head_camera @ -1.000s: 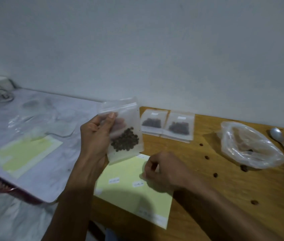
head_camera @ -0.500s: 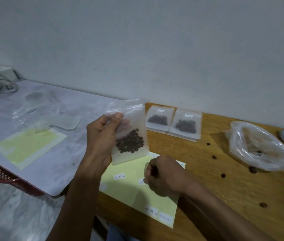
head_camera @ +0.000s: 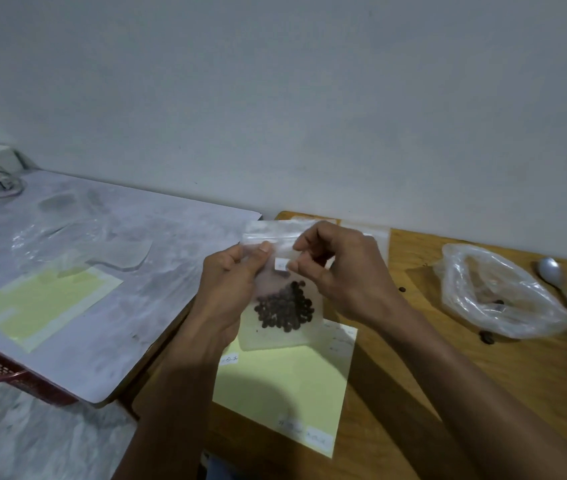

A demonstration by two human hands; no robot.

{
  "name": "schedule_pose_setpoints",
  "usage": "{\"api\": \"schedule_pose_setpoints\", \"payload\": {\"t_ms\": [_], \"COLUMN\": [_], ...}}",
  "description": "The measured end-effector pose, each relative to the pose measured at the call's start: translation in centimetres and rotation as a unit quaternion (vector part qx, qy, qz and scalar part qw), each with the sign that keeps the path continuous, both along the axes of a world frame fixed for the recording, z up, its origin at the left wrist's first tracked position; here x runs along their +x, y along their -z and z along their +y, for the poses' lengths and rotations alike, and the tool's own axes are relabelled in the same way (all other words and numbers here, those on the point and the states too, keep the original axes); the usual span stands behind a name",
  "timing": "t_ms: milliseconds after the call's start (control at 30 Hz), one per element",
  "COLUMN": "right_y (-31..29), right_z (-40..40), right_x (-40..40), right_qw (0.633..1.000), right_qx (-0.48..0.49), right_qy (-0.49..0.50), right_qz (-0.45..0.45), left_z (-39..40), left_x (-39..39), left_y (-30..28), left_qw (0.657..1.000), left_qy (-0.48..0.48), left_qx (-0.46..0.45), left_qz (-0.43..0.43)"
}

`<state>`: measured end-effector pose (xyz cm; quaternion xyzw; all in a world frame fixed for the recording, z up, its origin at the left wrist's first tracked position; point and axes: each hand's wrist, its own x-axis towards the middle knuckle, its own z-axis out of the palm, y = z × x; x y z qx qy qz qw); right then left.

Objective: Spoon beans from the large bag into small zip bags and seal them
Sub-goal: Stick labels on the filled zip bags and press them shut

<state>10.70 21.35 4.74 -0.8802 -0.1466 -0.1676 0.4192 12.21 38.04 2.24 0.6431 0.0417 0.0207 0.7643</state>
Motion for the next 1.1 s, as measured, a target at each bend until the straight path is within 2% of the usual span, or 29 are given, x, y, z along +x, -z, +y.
{"api": "schedule_pose_setpoints", "payload": {"t_ms": [267,367,500,567,667,767,833,967,1100], "right_y": [0.5,1.3,3.8,4.5,4.7,4.3,3.8,3.2,3.8], "right_z": [-0.6,-0.7,-0.5,-0.6,-1.4,-2.4,-3.1,-4.4,-4.9], "right_x": [0.9,0.6,0.0,-0.5,-1.3,-0.8,0.4,3.8,8.2], "right_qw": [0.999,0.995,0.983,0.983,0.989,0.988,0.979,0.956,0.954], "right_qx": [-0.034,-0.035,0.046,0.064,0.051,0.102,0.146,0.219,0.18], "right_qy": [0.036,0.089,0.177,0.174,0.132,0.106,0.13,0.191,0.234], "right_qz": [-0.015,-0.041,-0.026,-0.009,0.031,0.056,0.057,0.044,0.057], "left_z": [-1.9,-2.0,-2.4,-2.9,-3.8,-4.6,-4.9,-5.4,-6.8], "left_x": [-0.3,-0.5,-0.4,-0.1,0.8,2.2,3.2,5.2,8.0], "left_y": [0.1,0.5,1.2,1.1,0.2,-0.7,-1.0,-1.0,-0.3], "left_qw": [0.999,0.999,0.996,0.995,0.998,0.997,0.998,0.984,0.955], "left_qy": [0.041,0.026,0.001,-0.015,-0.026,-0.013,0.009,0.072,0.063], "left_qx": [-0.003,0.039,0.087,0.095,0.059,0.063,0.058,0.162,0.281], "left_qz": [0.008,-0.001,-0.007,-0.01,-0.01,-0.033,-0.027,-0.021,-0.071]}}
